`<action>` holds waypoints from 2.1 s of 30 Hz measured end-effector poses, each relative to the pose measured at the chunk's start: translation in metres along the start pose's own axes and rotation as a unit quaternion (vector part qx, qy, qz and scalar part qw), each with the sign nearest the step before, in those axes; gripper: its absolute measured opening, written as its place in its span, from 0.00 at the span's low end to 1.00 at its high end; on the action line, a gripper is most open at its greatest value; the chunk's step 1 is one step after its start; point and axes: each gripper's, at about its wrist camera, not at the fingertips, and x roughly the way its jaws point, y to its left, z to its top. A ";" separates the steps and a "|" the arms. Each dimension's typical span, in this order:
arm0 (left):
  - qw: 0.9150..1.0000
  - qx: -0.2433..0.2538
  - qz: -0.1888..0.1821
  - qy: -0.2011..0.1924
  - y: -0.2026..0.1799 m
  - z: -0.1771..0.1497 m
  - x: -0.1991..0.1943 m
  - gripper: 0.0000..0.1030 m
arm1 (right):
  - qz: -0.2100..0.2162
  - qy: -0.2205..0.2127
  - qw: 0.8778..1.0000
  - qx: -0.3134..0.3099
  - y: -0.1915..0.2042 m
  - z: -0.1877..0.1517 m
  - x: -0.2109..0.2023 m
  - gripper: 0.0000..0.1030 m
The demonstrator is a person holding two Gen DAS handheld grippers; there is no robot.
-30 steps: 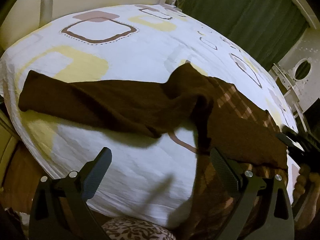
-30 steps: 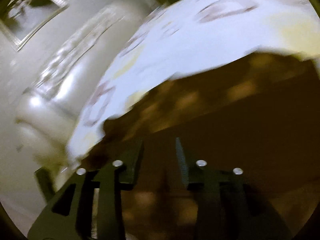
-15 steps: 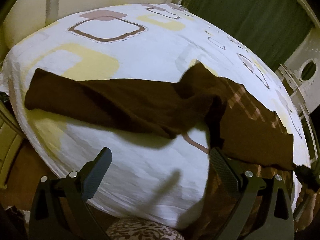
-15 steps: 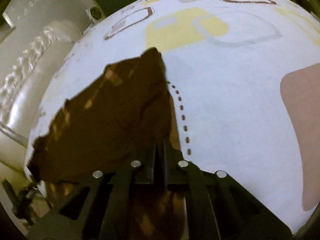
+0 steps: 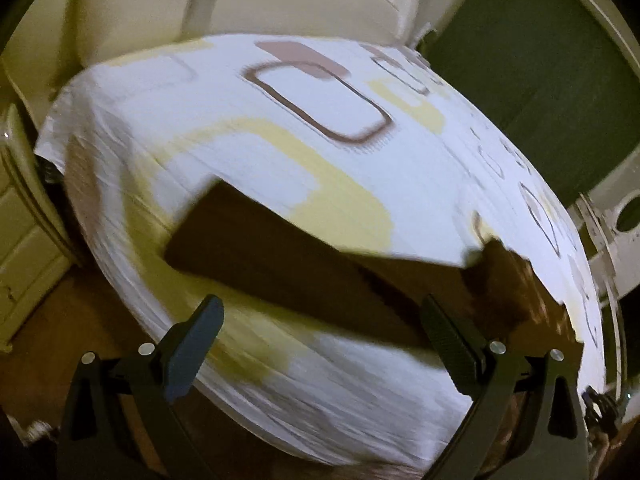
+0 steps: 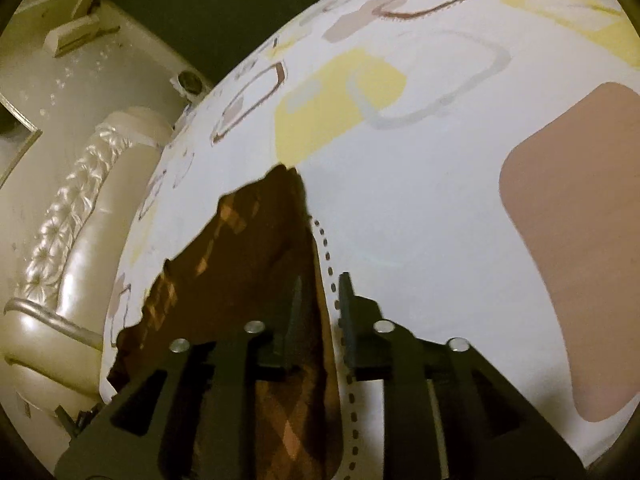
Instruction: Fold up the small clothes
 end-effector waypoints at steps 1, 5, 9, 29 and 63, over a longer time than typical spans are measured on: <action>1.000 -0.004 0.004 -0.003 0.010 0.006 -0.001 0.95 | 0.001 -0.002 1.000 0.002 0.001 0.000 -0.001 0.25; 0.997 -0.064 -0.036 0.032 0.054 0.024 0.004 0.95 | 0.004 -0.005 1.000 0.007 0.007 -0.003 -0.001 0.25; 0.991 -0.113 -0.053 0.050 0.078 0.027 0.009 0.95 | 0.011 -0.008 1.000 -0.015 0.032 -0.010 -0.001 0.25; 0.948 -0.268 -0.051 0.164 0.098 0.062 0.058 0.95 | 0.118 0.178 0.957 -0.194 0.226 -0.124 0.084 0.31; 0.963 -0.199 0.049 0.175 0.005 0.119 0.021 0.09 | 0.133 0.156 0.974 -0.096 0.154 -0.108 0.072 0.32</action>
